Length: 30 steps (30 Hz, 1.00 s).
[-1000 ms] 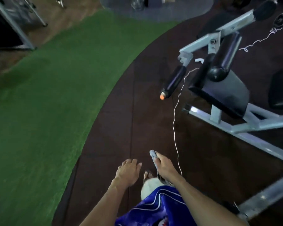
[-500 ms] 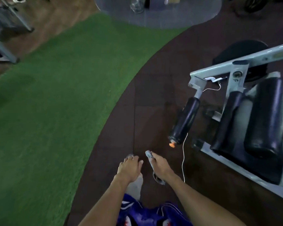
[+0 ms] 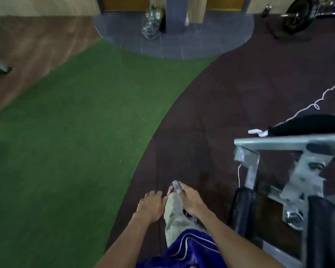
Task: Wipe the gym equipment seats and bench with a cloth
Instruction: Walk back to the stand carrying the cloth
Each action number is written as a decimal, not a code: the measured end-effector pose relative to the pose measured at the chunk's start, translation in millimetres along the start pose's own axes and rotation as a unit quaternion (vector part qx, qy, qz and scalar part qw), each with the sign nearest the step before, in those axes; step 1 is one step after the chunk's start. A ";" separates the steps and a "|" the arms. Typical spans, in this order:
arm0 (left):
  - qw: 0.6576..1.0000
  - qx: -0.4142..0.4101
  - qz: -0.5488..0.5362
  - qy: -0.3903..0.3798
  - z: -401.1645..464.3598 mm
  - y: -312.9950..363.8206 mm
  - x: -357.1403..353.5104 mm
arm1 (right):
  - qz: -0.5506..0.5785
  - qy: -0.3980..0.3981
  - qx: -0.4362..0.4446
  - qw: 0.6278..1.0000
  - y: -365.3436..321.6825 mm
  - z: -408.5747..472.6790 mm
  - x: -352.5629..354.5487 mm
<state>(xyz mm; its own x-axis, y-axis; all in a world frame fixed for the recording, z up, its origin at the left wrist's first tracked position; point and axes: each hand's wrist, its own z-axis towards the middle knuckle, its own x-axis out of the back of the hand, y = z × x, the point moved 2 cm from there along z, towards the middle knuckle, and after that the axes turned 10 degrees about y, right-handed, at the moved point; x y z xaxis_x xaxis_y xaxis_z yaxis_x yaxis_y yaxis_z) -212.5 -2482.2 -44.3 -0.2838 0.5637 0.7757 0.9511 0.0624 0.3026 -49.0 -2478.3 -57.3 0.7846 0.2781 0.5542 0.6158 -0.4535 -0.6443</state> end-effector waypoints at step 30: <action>0.991 0.010 -0.137 -0.012 863.3 130.8 582.1 | -0.027 0.035 -0.020 0.999 -438.8 860.6 350.5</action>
<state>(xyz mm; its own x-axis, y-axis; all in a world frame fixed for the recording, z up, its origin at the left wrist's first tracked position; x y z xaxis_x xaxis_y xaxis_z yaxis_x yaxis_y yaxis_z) -147.8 -1434.9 -31.3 -0.5281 0.5425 0.6532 0.8414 0.2306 0.4887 17.8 -1453.1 -33.9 0.7424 0.2435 0.6241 0.6526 -0.4736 -0.5915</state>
